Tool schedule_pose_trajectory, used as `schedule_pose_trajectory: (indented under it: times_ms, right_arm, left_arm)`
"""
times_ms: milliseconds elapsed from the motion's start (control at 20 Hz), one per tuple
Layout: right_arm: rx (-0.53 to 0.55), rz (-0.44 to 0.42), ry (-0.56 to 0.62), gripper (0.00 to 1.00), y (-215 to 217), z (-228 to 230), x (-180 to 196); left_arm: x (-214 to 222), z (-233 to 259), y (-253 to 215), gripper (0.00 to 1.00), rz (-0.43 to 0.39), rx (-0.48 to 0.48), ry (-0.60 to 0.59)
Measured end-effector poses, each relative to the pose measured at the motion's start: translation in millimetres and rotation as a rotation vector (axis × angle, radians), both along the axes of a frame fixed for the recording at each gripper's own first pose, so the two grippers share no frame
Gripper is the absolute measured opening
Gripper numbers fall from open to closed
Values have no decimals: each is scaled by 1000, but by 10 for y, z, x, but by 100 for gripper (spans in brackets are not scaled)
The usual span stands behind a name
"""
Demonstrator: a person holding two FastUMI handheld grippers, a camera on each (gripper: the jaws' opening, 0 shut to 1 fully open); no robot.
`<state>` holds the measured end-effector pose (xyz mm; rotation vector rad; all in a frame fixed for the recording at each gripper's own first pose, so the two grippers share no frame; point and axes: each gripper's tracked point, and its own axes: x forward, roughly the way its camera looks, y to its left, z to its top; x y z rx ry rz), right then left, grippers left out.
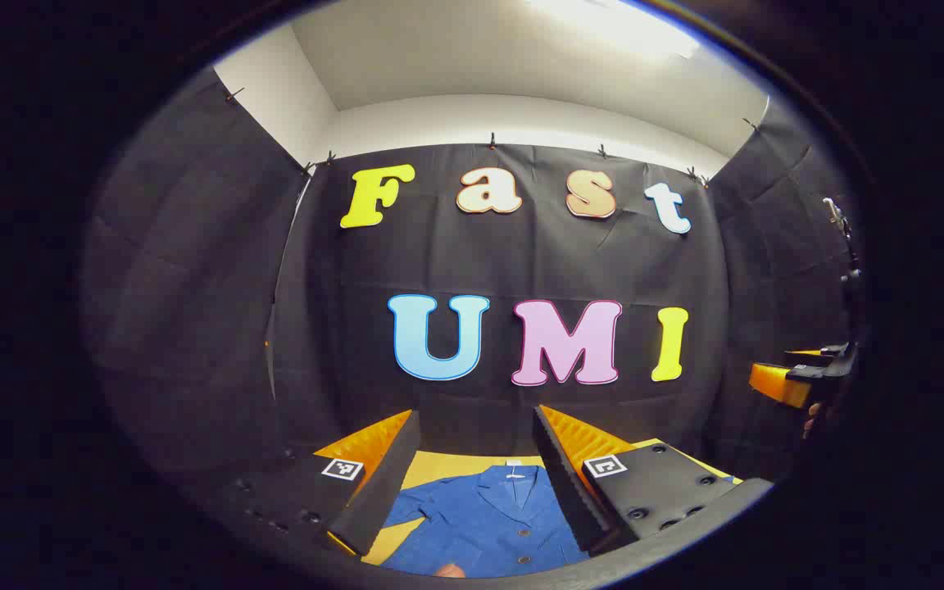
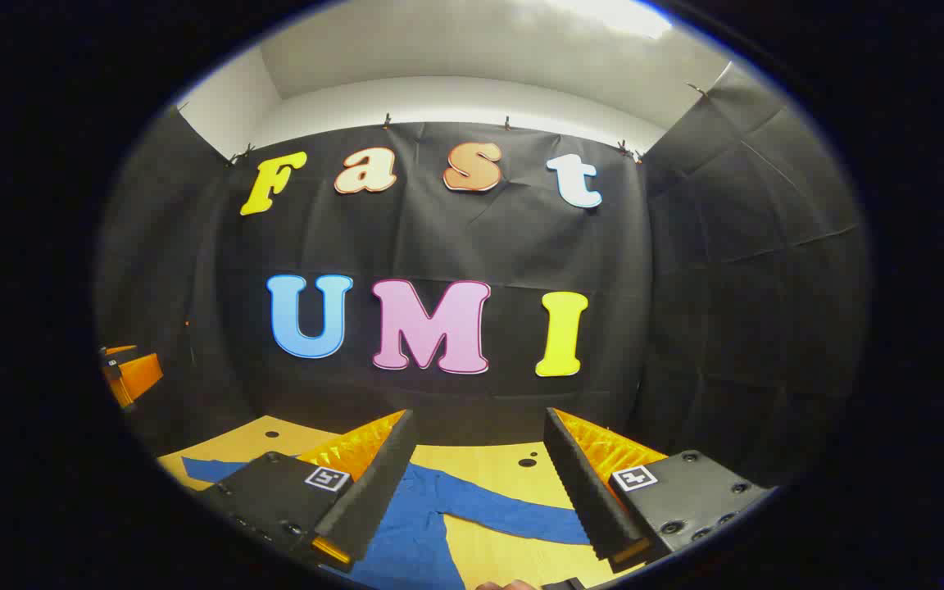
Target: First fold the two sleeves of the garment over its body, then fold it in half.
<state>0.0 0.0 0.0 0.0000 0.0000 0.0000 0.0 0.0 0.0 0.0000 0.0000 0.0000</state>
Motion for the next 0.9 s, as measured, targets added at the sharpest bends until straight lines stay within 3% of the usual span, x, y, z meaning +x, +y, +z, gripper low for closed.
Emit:
schedule_pose_trajectory:
  times_ms: [250, 300, 350, 550, 900]
  right_arm:
    - [-49, 37, -53, 93, -28, 121, 135]
    - [-47, 47, -57, 93, -18, 134, 183]
    - [-39, 59, -51, 100, -8, 122, 237]
    - [-1, 101, -42, 100, -25, 114, 421]
    - [-2, 131, -39, 100, -262, -74, 519]
  left_arm:
    - [166, 56, -255, 80, 2, -51, 9]
    - [208, 70, -333, 80, -2, -38, 13]
    - [248, 131, -375, 80, 1, -19, 7]
    - [397, 256, -581, 81, 3, 18, -24]
    - [483, 58, -868, 80, 30, 23, -2]
